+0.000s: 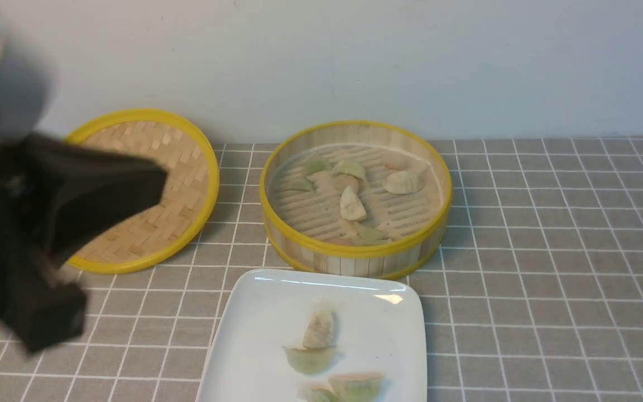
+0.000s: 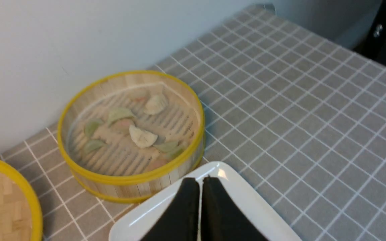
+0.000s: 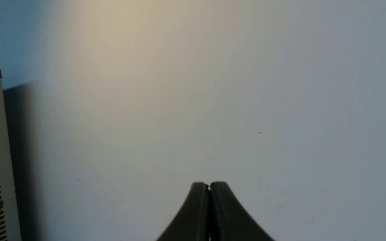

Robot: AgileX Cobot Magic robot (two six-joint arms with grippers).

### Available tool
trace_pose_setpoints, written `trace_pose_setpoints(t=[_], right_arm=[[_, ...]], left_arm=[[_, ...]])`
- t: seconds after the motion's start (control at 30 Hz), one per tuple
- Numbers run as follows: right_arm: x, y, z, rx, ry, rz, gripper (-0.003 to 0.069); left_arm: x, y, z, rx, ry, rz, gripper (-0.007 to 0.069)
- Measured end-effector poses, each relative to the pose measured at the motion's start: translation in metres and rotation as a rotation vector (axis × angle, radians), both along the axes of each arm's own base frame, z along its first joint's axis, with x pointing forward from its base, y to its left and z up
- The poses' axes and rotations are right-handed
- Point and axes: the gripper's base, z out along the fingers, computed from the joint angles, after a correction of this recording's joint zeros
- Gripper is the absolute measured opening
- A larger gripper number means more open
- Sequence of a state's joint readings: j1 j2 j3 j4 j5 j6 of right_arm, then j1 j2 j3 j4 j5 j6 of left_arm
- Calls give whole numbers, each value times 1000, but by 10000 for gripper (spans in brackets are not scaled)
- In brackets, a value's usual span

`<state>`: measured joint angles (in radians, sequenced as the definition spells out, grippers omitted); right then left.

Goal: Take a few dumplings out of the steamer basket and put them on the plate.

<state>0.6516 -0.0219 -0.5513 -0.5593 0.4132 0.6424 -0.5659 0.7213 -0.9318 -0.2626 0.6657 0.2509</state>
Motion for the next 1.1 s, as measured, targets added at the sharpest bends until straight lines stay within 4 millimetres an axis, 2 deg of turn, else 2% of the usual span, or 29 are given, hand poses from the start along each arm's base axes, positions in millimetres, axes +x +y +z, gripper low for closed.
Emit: trace_pose_setpoints(t=[0.2, 0.4, 0.9, 1.1], right_arm=[[0, 0, 0, 0, 0, 0, -14], [0, 0, 0, 0, 0, 0, -14], [0, 0, 0, -1, -1, -1, -14], [0, 0, 0, -2, -2, -2, -14]], left_arm=[[-36, 24, -37, -185, -79, 40, -5], [-52, 34, -53, -232, -105, 41, -5], [-51, 35, -59, -171, -139, 39, -5], [-45, 41, -67, -136, -222, 125, -5]])
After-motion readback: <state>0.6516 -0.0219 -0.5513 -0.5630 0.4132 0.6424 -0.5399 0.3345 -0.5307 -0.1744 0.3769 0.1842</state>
